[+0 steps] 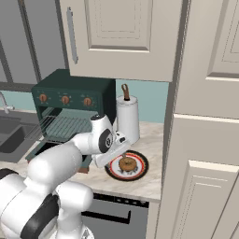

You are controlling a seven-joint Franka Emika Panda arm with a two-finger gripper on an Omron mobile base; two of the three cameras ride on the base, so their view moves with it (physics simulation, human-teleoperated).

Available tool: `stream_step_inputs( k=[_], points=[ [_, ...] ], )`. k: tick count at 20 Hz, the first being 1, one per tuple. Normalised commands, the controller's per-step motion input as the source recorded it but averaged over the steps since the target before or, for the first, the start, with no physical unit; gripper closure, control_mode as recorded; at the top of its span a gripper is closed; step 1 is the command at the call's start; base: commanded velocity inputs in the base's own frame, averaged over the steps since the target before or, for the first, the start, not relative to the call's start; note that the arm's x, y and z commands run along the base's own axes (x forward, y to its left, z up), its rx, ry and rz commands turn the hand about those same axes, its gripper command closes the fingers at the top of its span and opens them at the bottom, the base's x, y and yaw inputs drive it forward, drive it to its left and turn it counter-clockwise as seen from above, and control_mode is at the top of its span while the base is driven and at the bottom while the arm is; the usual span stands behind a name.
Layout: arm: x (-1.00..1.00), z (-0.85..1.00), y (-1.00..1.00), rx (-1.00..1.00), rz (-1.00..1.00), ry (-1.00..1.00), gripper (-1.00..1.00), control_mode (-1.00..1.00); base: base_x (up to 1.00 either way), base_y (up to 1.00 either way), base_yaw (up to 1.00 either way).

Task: Pick up the bagel from the plate, place it on the toaster oven rack, close the door, and set the timer.

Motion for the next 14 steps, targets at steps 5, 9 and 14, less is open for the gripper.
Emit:
stream_step_inputs(
  k=[5,9,14],
  points=[
    [0.13,-0.17,-0.04,-0.07,-0.09,-0.05,-1.0,-1.0,0.0,0.0,0.0],
    [0.1,-0.15,-0.08,-0.06,-0.03,-0.06,-1.0,-1.0,0.0,0.0,0.0],
    [0.18,-0.11,-0.21,-0.02,-0.01,-0.02,-1.0,-1.0,0.0,0.0,0.0]
  ],
)
